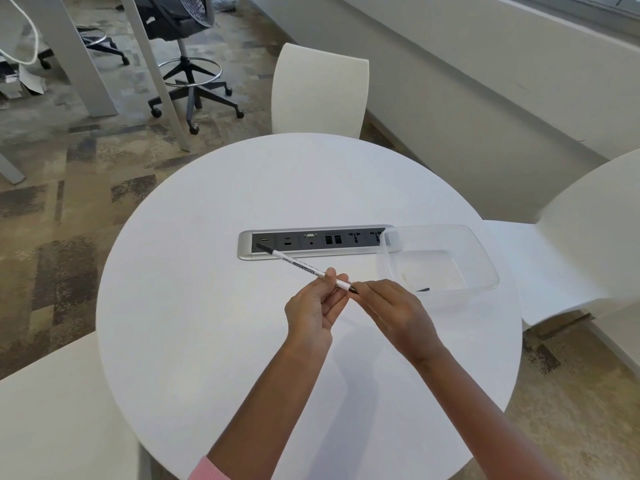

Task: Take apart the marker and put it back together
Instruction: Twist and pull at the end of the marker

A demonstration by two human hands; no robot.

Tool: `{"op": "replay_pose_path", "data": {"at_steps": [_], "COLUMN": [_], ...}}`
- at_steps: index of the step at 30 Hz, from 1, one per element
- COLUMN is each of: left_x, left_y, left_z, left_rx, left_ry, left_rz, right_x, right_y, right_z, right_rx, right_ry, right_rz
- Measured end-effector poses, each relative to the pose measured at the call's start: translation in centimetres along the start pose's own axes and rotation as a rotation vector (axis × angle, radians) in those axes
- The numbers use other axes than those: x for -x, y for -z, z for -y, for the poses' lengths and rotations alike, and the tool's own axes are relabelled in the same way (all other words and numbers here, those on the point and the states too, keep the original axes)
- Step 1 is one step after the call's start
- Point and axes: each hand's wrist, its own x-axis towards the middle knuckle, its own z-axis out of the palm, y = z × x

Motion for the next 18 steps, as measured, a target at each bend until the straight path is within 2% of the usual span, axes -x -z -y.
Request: {"op": "replay_pose_path", "data": {"at_steps": [3,5,9,11,13,18], "left_x": [-0.2,-0.4,-0.6,-0.5,-0.3,0.0], "left_y": [0.3,0.5,1.0,1.2,1.3,0.7], "left_z": [-0.7,-1.1,-1.8,-2.0,-1.9,-1.6], "left_rx": [-0.040,-0.025,0.058,0.069,0.061,0.076], "left_ry": [-0.051,-0.085,-0.122,-0.153,-0.184,-0.217], "left_rz": [0.118,0.208,0.308,0.292,0.251,0.164], "right_x": [-0.8,-1.3,-1.8,-1.9,-1.8,-1.6], "right_y": [0.3,0.4,0.9,1.2,1.4,1.6], "right_z": [1.8,2.6,2.6,2.4,2.2,1.9], "right_rx": [-0.408,-0.687,-1.120,-1.229,-1.233,-1.028], "right_ry": [-0.439,-0.715,-1.017,-1.098,-1.103,-0.929], "right_rz": [-0.005,0.060,0.148,0.167,0.163,0.077]}}
